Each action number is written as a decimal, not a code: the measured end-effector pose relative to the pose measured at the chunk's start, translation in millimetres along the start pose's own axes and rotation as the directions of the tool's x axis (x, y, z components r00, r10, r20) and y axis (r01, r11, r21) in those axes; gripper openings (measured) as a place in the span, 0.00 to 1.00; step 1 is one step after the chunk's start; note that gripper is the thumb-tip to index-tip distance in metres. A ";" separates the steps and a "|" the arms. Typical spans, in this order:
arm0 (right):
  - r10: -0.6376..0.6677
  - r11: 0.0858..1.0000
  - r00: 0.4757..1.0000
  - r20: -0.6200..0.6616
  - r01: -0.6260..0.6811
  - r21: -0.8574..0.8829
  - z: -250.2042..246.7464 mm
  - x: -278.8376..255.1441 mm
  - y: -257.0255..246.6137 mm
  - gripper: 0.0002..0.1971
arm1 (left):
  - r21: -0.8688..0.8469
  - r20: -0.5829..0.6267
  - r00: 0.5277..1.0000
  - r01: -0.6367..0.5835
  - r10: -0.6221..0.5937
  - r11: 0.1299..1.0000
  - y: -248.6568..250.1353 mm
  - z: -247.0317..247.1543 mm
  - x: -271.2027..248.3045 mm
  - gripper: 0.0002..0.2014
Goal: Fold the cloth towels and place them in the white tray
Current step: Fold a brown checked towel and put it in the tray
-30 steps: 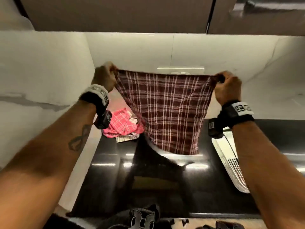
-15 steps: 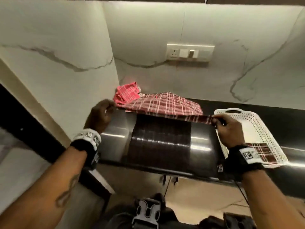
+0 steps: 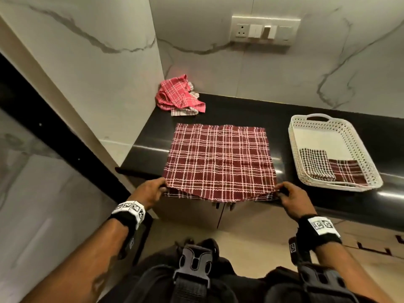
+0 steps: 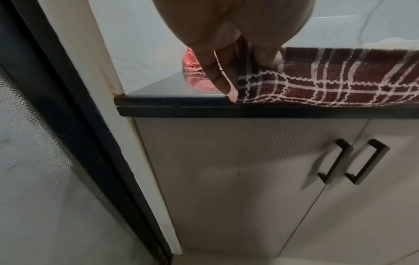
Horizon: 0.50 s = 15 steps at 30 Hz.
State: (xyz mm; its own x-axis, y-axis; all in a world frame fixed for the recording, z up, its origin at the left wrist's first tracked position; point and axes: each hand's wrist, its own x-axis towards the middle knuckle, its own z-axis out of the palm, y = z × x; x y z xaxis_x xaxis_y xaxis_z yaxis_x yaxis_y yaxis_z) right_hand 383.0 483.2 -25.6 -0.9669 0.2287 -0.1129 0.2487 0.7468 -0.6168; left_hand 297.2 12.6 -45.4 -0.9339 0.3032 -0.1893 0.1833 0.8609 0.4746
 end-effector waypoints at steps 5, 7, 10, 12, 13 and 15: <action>-0.025 0.999 0.994 0.102 0.022 0.037 -15.2 -7.2 -1.3 0.08 | -0.055 -0.052 0.997 0.059 -0.062 0.997 5.8 -17.6 -6.2 0.03; -0.014 0.995 0.978 0.208 -0.006 0.095 -23.9 -8.6 -4.4 0.08 | -0.098 -0.020 0.996 0.082 -0.084 0.992 4.8 -27.7 -8.7 0.04; -0.003 0.968 0.949 0.316 -0.076 0.238 -39.0 -2.6 -20.1 0.05 | -0.183 0.029 0.994 0.107 -0.103 0.977 -1.2 -43.9 -6.2 0.04; 0.004 0.946 0.952 0.305 -0.102 0.307 -46.0 12.0 -30.4 0.04 | -0.227 0.016 0.995 0.100 -0.099 0.969 -6.8 -55.3 6.9 0.05; 0.010 0.942 0.961 0.276 -0.102 0.321 -47.2 21.5 -35.0 0.04 | -0.238 -0.004 0.995 0.096 -0.100 0.966 -7.6 -61.3 15.9 0.05; 0.027 0.942 0.986 0.162 -0.080 0.325 -44.7 50.3 -40.1 0.04 | -0.245 -0.073 0.993 0.070 -0.090 0.967 -4.9 -73.5 41.5 0.04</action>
State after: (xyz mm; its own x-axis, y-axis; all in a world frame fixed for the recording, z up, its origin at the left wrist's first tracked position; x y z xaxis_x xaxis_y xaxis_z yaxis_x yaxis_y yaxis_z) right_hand 326.9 492.7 28.2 -0.9562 0.1449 -0.2544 0.2928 0.4822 -0.8257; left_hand 235.0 -9.1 7.7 -0.9666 0.1934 -0.1679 0.0369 0.7538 0.6561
